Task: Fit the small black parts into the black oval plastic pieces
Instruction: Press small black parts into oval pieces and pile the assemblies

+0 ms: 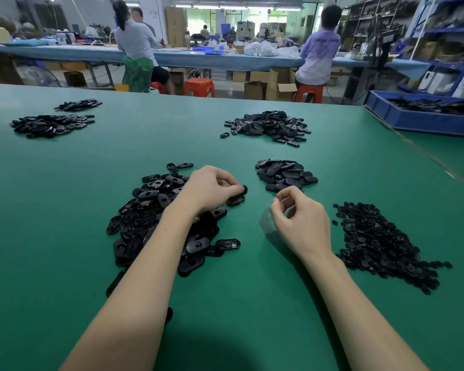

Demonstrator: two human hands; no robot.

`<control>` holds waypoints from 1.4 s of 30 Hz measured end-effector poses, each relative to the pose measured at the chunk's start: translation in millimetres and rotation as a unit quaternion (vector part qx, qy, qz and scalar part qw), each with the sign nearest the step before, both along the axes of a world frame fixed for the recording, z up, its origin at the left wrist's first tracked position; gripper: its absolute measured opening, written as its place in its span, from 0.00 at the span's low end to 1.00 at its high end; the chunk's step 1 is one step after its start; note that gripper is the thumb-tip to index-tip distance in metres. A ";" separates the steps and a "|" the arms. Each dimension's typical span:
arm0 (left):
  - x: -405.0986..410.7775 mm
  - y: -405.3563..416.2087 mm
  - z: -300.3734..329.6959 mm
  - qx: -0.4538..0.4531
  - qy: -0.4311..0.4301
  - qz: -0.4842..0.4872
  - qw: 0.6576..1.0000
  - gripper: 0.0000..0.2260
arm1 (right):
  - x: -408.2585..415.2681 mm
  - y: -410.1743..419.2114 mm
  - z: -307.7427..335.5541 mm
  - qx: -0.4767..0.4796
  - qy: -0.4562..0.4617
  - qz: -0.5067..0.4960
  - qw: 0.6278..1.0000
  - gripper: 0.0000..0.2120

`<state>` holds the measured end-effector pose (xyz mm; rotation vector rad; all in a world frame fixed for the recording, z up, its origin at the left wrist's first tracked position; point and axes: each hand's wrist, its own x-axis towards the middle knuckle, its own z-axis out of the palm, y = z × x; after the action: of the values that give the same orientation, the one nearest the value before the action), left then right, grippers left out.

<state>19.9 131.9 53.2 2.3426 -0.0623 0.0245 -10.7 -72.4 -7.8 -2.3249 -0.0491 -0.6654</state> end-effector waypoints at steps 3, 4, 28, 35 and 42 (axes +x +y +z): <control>-5.3 -23.8 -7.2 -0.165 0.040 -0.017 0.985 0.04 | 3.4 -5.6 5.6 0.052 0.039 0.001 0.998 0.09; -6.5 -31.7 -10.1 -0.214 0.054 -0.019 0.975 0.02 | 5.1 -10.5 9.2 0.067 0.054 0.004 0.996 0.10; -25.0 -87.4 -31.0 -0.430 0.135 -0.055 0.891 0.12 | -6.6 -98.3 57.8 -0.144 0.315 -0.119 0.930 0.02; -25.6 -87.1 -30.8 -0.411 0.097 -0.038 0.906 0.09 | -2.6 -86.4 59.7 0.093 0.270 0.019 0.958 0.02; -26.9 -87.9 -27.9 -0.364 0.011 -0.050 0.930 0.10 | -0.3 -63.3 62.5 0.171 0.254 0.076 0.949 0.03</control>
<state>-7.0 44.0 25.3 1.5923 -0.1359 -0.0258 -10.9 -135.7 54.7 -2.0602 0.1129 0.0189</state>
